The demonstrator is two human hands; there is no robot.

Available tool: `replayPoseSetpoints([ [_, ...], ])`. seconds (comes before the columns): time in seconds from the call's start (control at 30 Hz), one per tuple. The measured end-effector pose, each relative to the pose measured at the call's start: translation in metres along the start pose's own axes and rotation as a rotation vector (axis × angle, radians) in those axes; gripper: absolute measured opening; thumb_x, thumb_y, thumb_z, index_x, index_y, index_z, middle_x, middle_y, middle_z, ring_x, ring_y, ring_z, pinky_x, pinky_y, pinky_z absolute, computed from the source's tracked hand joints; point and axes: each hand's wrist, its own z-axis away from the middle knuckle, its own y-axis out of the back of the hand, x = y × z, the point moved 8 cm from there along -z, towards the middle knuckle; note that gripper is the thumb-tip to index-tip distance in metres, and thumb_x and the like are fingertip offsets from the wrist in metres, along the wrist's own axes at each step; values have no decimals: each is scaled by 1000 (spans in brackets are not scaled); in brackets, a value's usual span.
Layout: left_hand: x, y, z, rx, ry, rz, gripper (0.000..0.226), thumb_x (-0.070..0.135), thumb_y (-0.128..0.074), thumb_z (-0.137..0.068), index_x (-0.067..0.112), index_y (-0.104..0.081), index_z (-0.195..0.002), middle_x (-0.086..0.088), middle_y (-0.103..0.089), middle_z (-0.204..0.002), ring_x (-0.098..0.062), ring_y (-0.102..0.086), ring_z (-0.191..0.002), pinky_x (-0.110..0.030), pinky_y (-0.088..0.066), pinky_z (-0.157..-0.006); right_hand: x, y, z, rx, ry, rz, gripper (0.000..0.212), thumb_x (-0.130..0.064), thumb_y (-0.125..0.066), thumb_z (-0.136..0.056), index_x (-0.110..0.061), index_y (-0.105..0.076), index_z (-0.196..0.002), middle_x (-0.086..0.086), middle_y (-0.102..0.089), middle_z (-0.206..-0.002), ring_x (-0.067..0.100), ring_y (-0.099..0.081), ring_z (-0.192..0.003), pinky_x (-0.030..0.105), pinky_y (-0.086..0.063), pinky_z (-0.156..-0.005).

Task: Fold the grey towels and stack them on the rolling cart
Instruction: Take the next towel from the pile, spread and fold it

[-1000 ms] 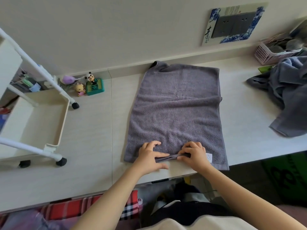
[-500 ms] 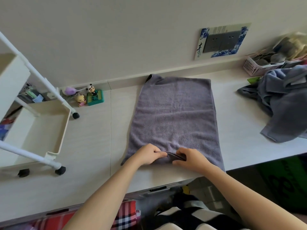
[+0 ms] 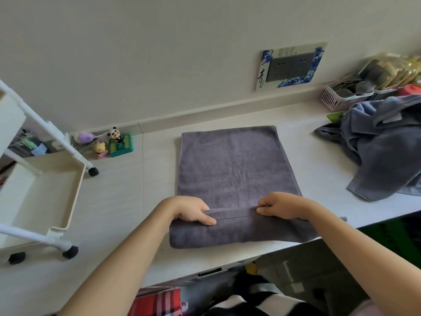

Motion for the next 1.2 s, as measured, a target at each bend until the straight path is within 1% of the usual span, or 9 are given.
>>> replayPoseSetpoints([
  [0.13,2,22,-11,20,21,-44,34,45,-55,-91,13,-66,-96,1,-64,-89,-15,-58,-80,-25,-43,-68,3,15,-15,-8,-14,68,28,-35,-43,-98,-18,-60,-82,0,-61,-88,16,-55,-80,29,-42,-76],
  [0.27,-5,68,-33,237,71,-112,34,46,-54,-91,16,-57,-76,0,-58,-78,-16,-53,-71,-29,-36,-62,10,53,-53,152,-111,282,33,-43,-41,-97,-15,-57,-90,7,-62,-100,28,-57,-96,33,-41,-74],
  [0.43,-21,104,-62,473,219,-204,29,44,-50,-94,18,-61,-86,-8,-63,-101,-26,-58,-94,-31,-42,-73,16,86,-102,269,-170,400,33,-43,-35,-99,-15,-53,-103,6,-63,-102,25,-55,-87,32,-38,-68],
  [0.6,-33,98,-94,540,230,-256,37,42,-40,-98,14,-56,-116,-11,-45,-125,-31,-39,-120,-41,-35,-101,49,66,-132,132,-147,345,39,-40,-40,-98,-14,-48,-125,10,-52,-127,29,-39,-122,40,-36,-97],
  [0.67,-34,96,-98,602,176,-242,34,36,-36,-100,13,-54,-117,-8,-44,-126,-28,-37,-120,-39,-31,-102,54,66,-135,174,-112,351,36,-39,-39,-98,-13,-51,-120,8,-54,-124,28,-41,-120,38,-36,-95],
  [0.8,-36,94,-102,664,131,-223,33,32,-35,-101,10,-54,-117,-8,-44,-125,-27,-39,-115,-35,-31,-98,53,78,-132,272,-49,330,26,-35,-38,-98,-16,-56,-102,6,-63,-99,26,-54,-96,30,-37,-69],
  [0.9,-34,97,-108,633,157,-241,35,33,-32,-102,9,-53,-117,-8,-43,-124,-27,-37,-116,-36,-32,-98,55,83,-131,285,-60,341,21,-34,-41,-94,-17,-52,-88,2,-54,-78,21,-48,-76,27,-34,-61],
  [1.03,-30,103,-114,651,188,-313,33,32,-32,-102,11,-51,-118,-10,-45,-125,-28,-38,-114,-37,-33,-96,56,80,-135,324,-80,304,22,-33,-46,-91,-15,-58,-94,-2,-46,-73,20,-46,-93,27,-36,-64],
  [1.2,-28,104,-118,649,202,-329,29,35,-35,-101,17,-52,-115,-11,-46,-120,-30,-38,-112,-38,-35,-92,63,76,-138,266,-80,213,26,-31,-52,-85,-19,-42,-65,-6,-41,-65,18,-44,-95,27,-36,-59],
])
